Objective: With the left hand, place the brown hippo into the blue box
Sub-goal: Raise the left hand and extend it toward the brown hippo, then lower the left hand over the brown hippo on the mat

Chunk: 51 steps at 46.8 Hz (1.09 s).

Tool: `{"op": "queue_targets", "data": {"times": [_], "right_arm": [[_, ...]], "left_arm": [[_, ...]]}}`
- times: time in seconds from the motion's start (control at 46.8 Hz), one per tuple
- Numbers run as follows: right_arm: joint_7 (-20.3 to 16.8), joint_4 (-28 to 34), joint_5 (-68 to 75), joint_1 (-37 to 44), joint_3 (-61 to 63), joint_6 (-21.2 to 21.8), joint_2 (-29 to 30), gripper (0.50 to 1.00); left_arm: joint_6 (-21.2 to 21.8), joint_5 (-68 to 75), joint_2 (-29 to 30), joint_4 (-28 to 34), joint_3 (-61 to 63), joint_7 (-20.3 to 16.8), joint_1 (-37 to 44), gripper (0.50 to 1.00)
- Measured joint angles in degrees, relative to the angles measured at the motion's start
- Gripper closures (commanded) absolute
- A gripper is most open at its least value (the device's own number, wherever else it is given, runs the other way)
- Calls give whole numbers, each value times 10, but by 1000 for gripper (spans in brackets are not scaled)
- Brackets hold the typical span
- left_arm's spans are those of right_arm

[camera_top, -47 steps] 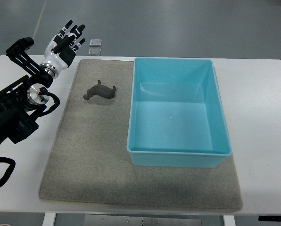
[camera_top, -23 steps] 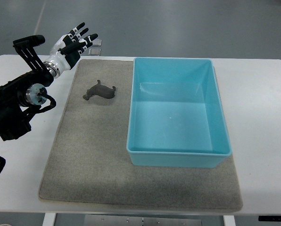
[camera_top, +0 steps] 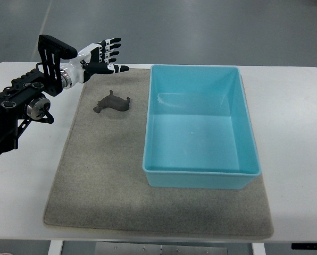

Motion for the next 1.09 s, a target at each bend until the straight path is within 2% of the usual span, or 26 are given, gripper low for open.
{"op": "queue_targets", "data": {"times": [0.278,0.556,1.09], "right_arm": [[0,0,0,0,0,0,0,564],[0,0,0,0,0,0,0,564],[0,0,0,0,0,0,0,564]], "left_arm": [[-10,58,53,-72,66,1,-40,506],[-12,249,106,-142,83,2,-62,506],[-24,537,112,-155,94,0,-79,506]]}}
